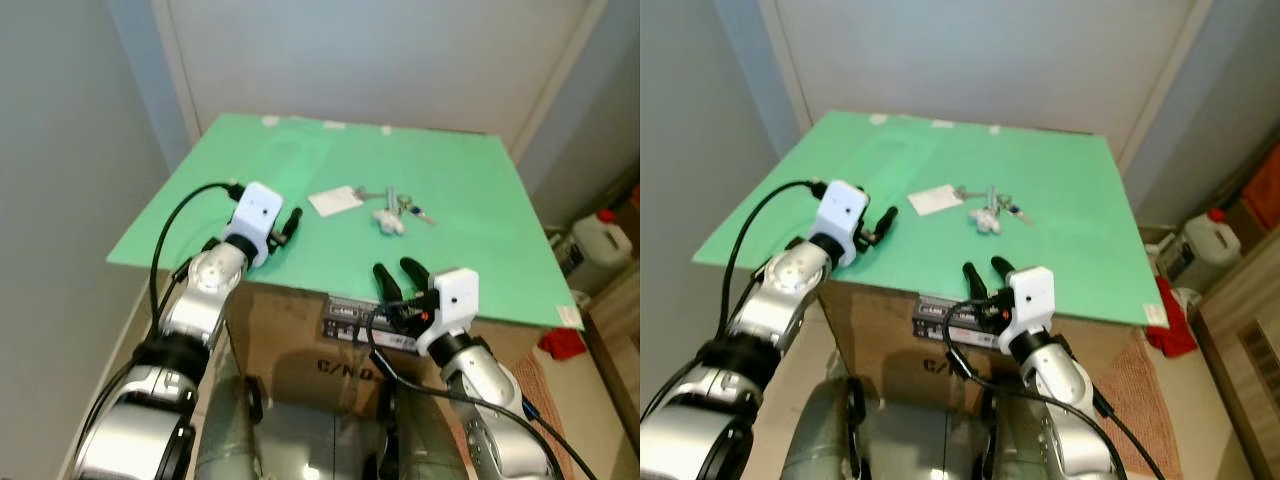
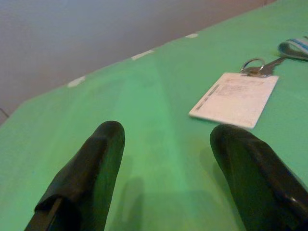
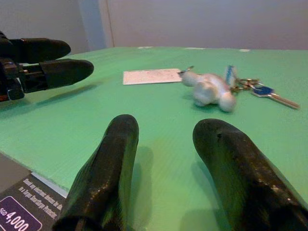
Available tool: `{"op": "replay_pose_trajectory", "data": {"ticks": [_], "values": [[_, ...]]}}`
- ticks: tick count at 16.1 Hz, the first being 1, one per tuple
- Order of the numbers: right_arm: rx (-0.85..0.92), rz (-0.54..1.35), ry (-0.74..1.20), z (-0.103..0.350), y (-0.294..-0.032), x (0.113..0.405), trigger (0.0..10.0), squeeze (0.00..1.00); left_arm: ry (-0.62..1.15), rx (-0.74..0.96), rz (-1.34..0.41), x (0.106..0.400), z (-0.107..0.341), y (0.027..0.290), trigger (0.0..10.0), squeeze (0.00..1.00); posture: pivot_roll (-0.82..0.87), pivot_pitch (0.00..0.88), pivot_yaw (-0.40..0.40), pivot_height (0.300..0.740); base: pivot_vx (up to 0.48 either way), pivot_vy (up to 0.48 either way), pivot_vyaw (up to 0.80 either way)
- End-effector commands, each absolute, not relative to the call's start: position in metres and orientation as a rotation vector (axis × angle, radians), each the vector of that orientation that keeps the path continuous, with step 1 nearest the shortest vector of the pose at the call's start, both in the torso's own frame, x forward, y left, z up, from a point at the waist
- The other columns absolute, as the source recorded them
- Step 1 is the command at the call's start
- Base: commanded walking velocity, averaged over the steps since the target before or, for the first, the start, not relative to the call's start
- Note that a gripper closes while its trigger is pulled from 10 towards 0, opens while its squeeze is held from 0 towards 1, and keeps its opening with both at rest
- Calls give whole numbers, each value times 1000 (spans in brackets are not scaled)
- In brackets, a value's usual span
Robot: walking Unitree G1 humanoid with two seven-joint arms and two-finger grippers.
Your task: Hang keys on a hook
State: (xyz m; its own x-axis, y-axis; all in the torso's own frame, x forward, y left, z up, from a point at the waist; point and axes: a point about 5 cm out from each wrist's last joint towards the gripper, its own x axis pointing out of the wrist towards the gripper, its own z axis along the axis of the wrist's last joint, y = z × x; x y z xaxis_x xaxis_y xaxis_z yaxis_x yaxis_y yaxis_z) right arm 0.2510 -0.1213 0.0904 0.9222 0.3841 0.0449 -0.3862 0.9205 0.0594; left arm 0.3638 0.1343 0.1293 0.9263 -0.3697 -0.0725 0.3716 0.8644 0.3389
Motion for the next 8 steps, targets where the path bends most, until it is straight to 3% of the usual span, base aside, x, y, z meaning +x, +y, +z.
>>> {"op": "replay_pose_trajectory", "data": {"ticks": [1,8], "values": [[64,387,26,79,-124,247,10000,0,3,369,-385,370,137,138,10000,0,-6,66,-2,549,0,0,0],[58,374,16,80,-127,243,10000,0,-78,495,-399,384,161,145,10000,0,-35,59,10,549,0,0,0]]}}
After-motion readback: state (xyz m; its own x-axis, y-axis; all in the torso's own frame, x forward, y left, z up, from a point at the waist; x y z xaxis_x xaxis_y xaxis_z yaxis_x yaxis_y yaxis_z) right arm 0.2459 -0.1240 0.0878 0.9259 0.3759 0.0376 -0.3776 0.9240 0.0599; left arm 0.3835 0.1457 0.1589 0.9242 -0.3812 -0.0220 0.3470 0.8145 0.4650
